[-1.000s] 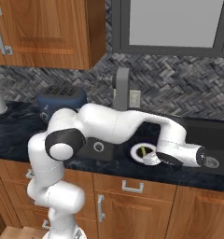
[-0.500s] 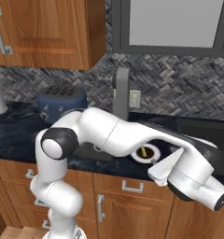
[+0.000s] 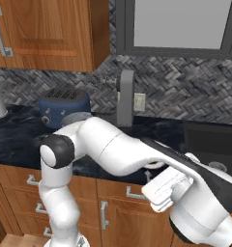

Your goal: Add butter and sugar cubes to the stand mixer bowl and then turn on the stand mixer to begin making frosting.

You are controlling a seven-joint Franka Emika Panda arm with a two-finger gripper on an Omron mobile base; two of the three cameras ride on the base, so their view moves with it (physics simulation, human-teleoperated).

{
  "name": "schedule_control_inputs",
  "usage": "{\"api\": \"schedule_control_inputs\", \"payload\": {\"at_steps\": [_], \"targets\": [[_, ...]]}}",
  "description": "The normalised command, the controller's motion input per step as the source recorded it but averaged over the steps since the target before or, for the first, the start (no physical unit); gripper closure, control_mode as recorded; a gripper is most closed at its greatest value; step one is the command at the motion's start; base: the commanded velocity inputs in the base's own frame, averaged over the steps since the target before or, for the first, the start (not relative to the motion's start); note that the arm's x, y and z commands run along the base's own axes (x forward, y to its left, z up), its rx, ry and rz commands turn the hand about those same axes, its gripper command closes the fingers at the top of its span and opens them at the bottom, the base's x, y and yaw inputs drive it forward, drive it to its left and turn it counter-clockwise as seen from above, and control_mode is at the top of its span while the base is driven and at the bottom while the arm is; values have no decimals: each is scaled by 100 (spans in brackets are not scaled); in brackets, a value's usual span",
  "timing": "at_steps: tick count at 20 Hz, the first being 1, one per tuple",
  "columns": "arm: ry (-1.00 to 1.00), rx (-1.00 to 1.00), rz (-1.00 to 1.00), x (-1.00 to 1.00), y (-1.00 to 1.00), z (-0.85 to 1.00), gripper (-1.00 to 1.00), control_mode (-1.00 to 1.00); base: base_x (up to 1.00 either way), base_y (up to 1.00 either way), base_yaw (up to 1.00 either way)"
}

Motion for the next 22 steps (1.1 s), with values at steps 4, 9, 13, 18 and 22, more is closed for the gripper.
{"api": "schedule_control_inputs", "payload": {"at_steps": [4, 9, 13, 18, 22], "targets": [[-3, 0, -1, -9, 100, 36, -100, -100, 0, 0, 0], [0, 0, -5, 36, 99, 27, -100, -100, 0, 0, 0], [1, -3, -12, 37, 83, 18, -100, -100, 0, 0, 0], [7, -6, -22, 33, 45, 12, -100, -100, 0, 0, 0], [27, -10, -21, 63, 7, 1, -100, -100, 0, 0, 0]]}}
